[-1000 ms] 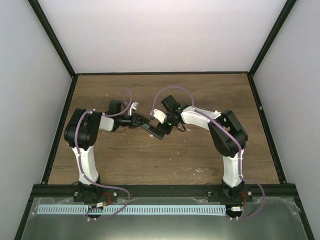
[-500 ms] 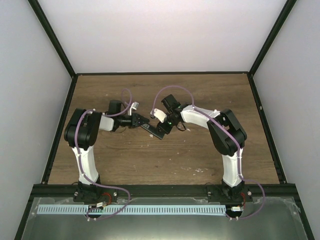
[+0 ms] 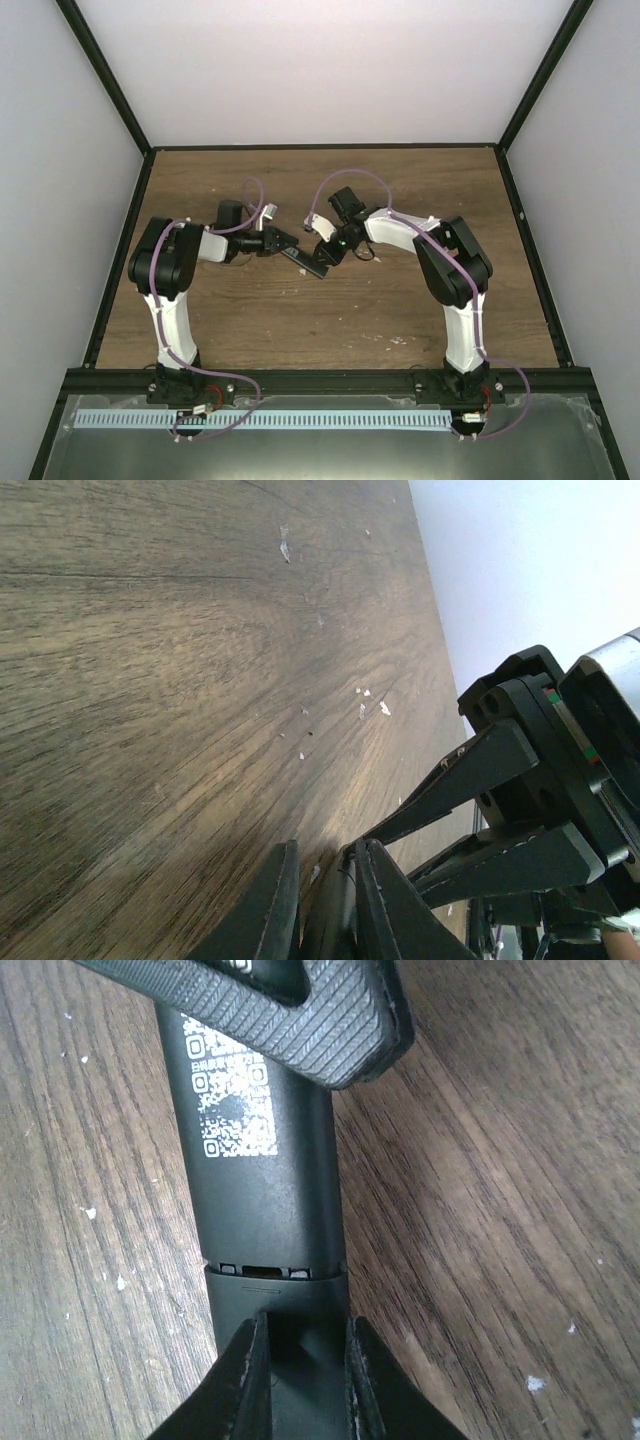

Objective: Load the batteries into the remote control

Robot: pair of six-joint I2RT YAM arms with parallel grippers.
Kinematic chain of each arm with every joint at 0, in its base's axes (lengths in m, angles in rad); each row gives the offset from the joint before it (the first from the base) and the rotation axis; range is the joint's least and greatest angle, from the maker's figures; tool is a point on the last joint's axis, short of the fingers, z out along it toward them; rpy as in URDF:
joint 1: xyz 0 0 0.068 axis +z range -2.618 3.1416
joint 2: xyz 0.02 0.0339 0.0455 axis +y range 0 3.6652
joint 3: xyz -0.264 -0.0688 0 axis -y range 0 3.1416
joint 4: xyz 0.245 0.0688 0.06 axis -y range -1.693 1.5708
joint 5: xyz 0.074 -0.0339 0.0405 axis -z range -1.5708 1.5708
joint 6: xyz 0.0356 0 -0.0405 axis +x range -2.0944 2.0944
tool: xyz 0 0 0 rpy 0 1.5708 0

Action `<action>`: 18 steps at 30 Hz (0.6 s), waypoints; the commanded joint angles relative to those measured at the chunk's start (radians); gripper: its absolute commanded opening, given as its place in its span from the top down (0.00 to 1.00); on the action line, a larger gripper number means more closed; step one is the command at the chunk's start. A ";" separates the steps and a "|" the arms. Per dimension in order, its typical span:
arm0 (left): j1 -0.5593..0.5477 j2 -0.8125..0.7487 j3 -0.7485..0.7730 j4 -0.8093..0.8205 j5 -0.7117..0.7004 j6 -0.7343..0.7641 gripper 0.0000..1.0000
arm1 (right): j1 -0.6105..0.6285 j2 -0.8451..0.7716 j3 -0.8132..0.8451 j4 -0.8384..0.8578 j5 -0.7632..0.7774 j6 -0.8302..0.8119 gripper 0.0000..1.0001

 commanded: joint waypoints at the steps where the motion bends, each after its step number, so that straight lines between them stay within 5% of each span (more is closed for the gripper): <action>1: -0.041 0.021 -0.017 0.035 0.029 0.046 1.00 | 0.005 0.068 0.003 0.108 0.022 0.003 0.87; 18: -0.051 0.032 -0.016 0.073 0.057 0.022 1.00 | 0.004 0.096 0.035 0.163 -0.003 0.013 0.90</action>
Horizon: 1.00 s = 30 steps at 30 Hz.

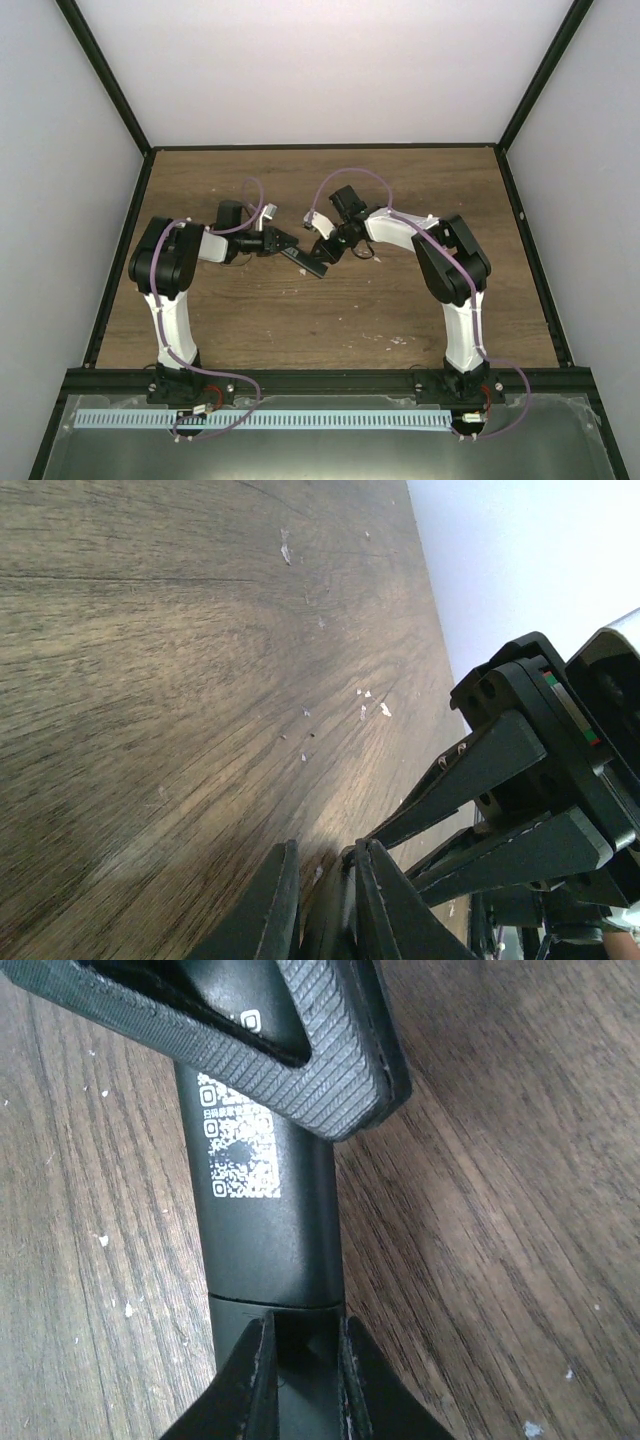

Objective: Load the batteries into the remote control

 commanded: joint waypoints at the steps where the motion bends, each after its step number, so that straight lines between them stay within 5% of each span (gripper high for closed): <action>1: -0.052 0.028 -0.010 0.047 0.055 0.032 1.00 | 0.019 0.078 0.040 0.106 0.062 0.005 0.90; 9: -0.052 0.028 -0.004 0.030 0.048 0.041 1.00 | 0.018 0.004 0.061 0.088 0.075 0.019 0.89; 25: -0.051 0.014 0.030 0.061 0.095 -0.028 1.00 | -0.083 -0.394 -0.091 0.043 0.063 0.076 0.55; 30: -0.052 -0.056 0.029 0.026 0.108 -0.040 1.00 | -0.137 -0.490 -0.217 0.028 0.020 0.090 0.52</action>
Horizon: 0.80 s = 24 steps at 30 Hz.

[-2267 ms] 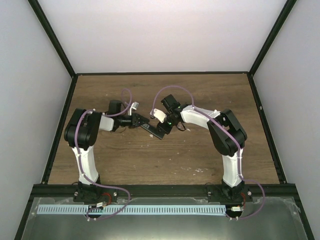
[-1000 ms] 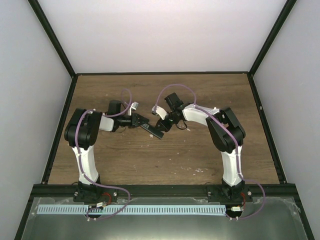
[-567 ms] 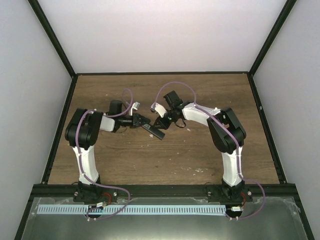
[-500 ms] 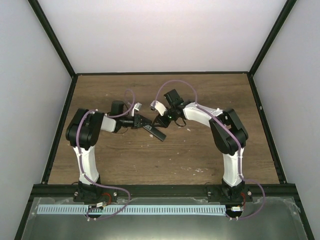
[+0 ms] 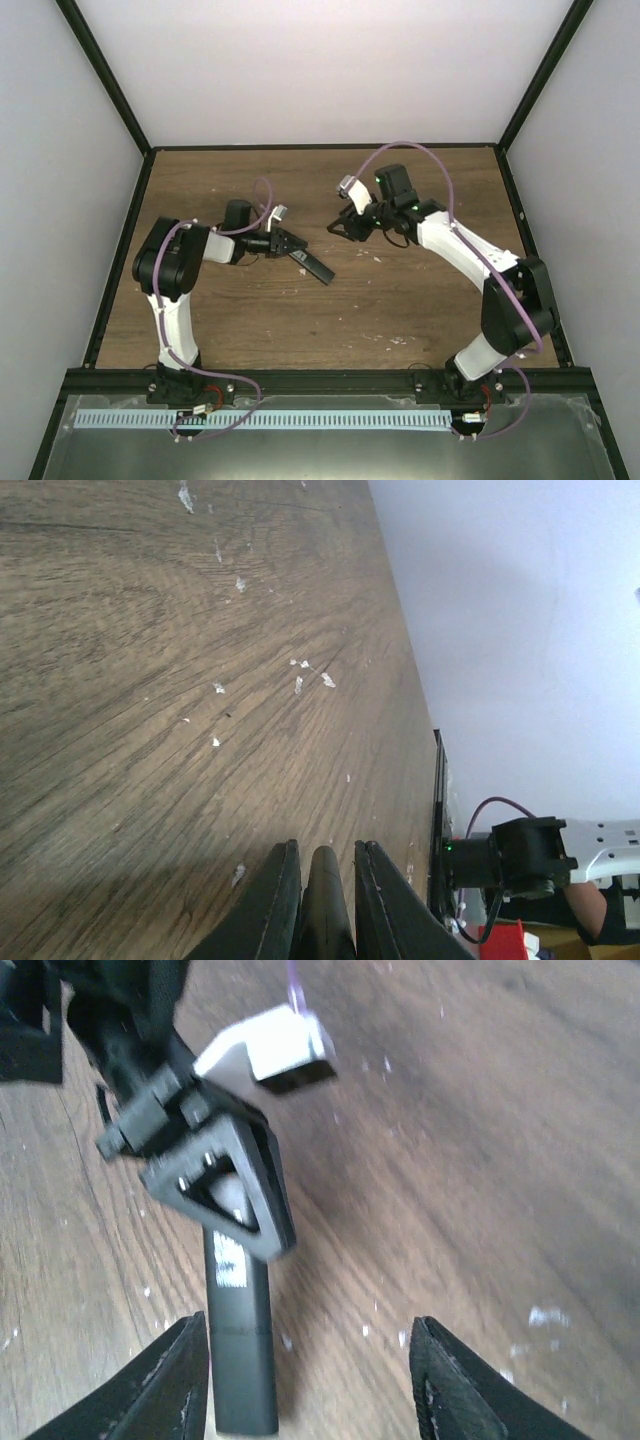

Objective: Load the batteries into the remote control

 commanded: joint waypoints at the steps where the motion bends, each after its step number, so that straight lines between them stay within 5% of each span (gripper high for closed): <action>1: 0.000 -0.082 0.006 -0.016 0.038 -0.003 1.00 | -0.037 -0.062 -0.117 -0.021 -0.058 0.028 0.52; 11: 0.000 -0.229 0.056 -0.386 0.146 0.159 1.00 | -0.041 -0.048 -0.144 -0.044 -0.361 0.061 0.48; 24: -0.057 -0.322 0.098 -0.603 0.180 0.316 1.00 | -0.007 0.082 -0.022 -0.213 -0.475 0.019 0.47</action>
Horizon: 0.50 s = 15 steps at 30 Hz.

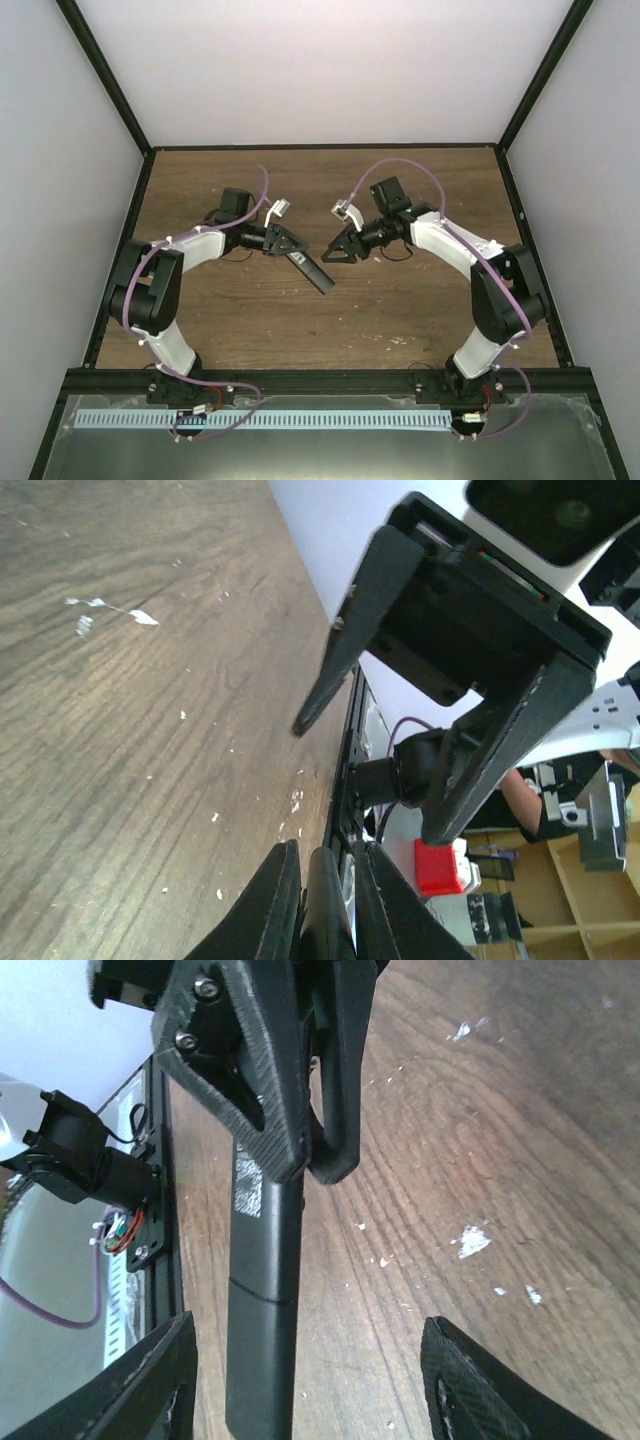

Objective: Load the batteries into the remote control

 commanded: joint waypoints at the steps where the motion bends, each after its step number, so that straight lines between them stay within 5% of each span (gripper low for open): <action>1: -0.038 -0.028 0.057 -0.115 0.029 0.100 1.00 | 0.032 0.052 0.065 -0.085 -0.062 -0.021 0.47; 15: -0.066 -0.029 0.133 -0.205 0.007 0.161 1.00 | 0.077 0.101 0.099 -0.200 -0.162 -0.090 0.54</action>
